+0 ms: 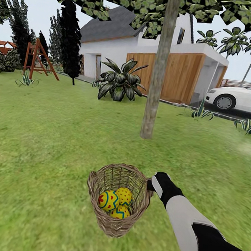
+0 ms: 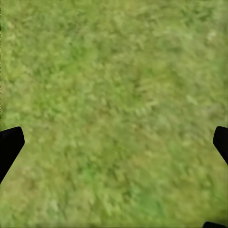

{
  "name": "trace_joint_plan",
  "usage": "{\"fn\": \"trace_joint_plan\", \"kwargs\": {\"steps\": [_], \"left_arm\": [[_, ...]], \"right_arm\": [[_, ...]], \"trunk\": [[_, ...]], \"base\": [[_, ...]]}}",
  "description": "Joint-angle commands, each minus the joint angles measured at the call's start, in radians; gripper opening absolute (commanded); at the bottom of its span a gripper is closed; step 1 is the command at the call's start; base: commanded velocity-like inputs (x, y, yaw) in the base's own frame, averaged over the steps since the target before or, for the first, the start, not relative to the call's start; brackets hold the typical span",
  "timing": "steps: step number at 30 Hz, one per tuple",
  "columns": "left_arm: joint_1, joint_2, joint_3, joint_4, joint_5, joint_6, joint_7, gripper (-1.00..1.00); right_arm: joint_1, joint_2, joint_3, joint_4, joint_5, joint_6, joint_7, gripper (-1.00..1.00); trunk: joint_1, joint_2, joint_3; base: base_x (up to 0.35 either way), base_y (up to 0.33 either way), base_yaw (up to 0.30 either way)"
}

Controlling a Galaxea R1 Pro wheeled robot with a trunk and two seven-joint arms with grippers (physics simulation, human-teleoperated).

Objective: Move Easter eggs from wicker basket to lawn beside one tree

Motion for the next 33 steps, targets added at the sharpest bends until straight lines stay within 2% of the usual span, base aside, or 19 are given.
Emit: {"fn": "trace_joint_plan", "kwargs": {"steps": [1, 19, 20, 23, 24, 25, 27, 28, 29, 30, 31, 32, 33], "left_arm": [[0.001, 0.0, 0.002, -0.001, 0.003, 0.006, -0.002, 1.0], [0.001, -0.001, 0.002, 0.006, 0.001, 0.003, 0.0, 1.0], [0.001, -0.004, 0.001, 0.036, 0.0, -0.01, 0.0, 1.0], [0.0, -0.034, 0.001, 0.179, 0.002, -0.126, 0.005, 1.0], [-0.001, -0.075, 0.002, 0.214, 0.003, -0.174, 0.007, 1.0], [-0.001, -0.126, 0.001, 0.221, 0.003, -0.21, 0.009, 1.0], [0.0, -0.22, 0.001, 0.186, 0.003, -0.24, 0.022, 1.0], [0.0, -0.299, 0.002, 0.161, 0.003, -0.248, 0.029, 1.0], [0.0, -0.355, 0.002, 0.148, 0.003, -0.251, 0.033, 1.0], [0.001, -0.431, 0.001, 0.139, -0.001, -0.258, 0.043, 1.0], [0.001, -0.482, 0.0, 0.139, -0.028, -0.287, 0.066, 1.0], [0.001, -0.503, 0.0, 0.147, -0.055, -0.325, 0.082, 1.0], [0.0, -0.522, 0.0, 0.195, -0.089, -0.402, 0.099, 1.0]], "right_arm": [[-0.001, 0.002, -0.008, -0.002, -0.009, 0.001, -0.003, -1.0], [-0.001, 0.002, -0.007, -0.002, -0.009, 0.001, -0.003, -1.0], [-0.001, 0.002, -0.007, -0.002, -0.009, 0.0, -0.003, -1.0], [-0.001, 0.002, -0.007, -0.002, -0.009, 0.001, -0.003, -1.0], [-0.001, 0.002, -0.007, -0.002, -0.009, 0.0, -0.003, -1.0], [-0.001, 0.002, -0.007, -0.002, -0.009, 0.0, -0.003, -1.0], [-0.001, 0.002, -0.007, -0.002, -0.008, 0.0, -0.003, -1.0], [-0.001, 0.001, -0.007, -0.002, -0.008, 0.0, -0.003, -1.0], [-0.001, 0.001, -0.007, -0.002, -0.008, 0.0, -0.003, -1.0], [-0.001, 0.002, -0.007, -0.002, -0.008, 0.0, -0.003, -1.0], [-0.001, 0.002, -0.007, -0.002, -0.008, 0.0, -0.003, -1.0], [-0.001, 0.002, -0.007, -0.002, -0.008, 0.0, -0.003, -1.0], [-0.001, 0.002, -0.007, -0.002, -0.008, 0.001, -0.003, -1.0]], "trunk": [[-0.004, 0.007, 0.002], [-0.073, 0.133, 0.059], [-0.077, 0.14, 0.062], [-0.088, 0.161, 0.071], [-0.092, 0.168, 0.074], [-0.096, 0.175, 0.078], [-0.104, 0.189, 0.084], [-0.107, 0.196, 0.087], [-0.111, 0.203, 0.09], [-0.115, 0.21, 0.093], [-0.119, 0.217, 0.096], [-0.123, 0.224, 0.099], [-0.127, 0.231, 0.103]], "base": [[0.0, 0.0, 0.0], [0.0, 0.0, 0.0], [0.0, 0.0, 0.0], [0.0, 0.0, 0.0], [0.0, 0.0, 0.0], [0.0, 0.0, 0.0], [0.0, 0.0, 0.0], [0.0, 0.0, 0.0], [0.0, 0.0, 0.0], [0.0, 0.0, 0.0], [0.0, 0.0, 0.0], [0.0, 0.0, 0.0], [0.0, 0.0, 0.0]]}}
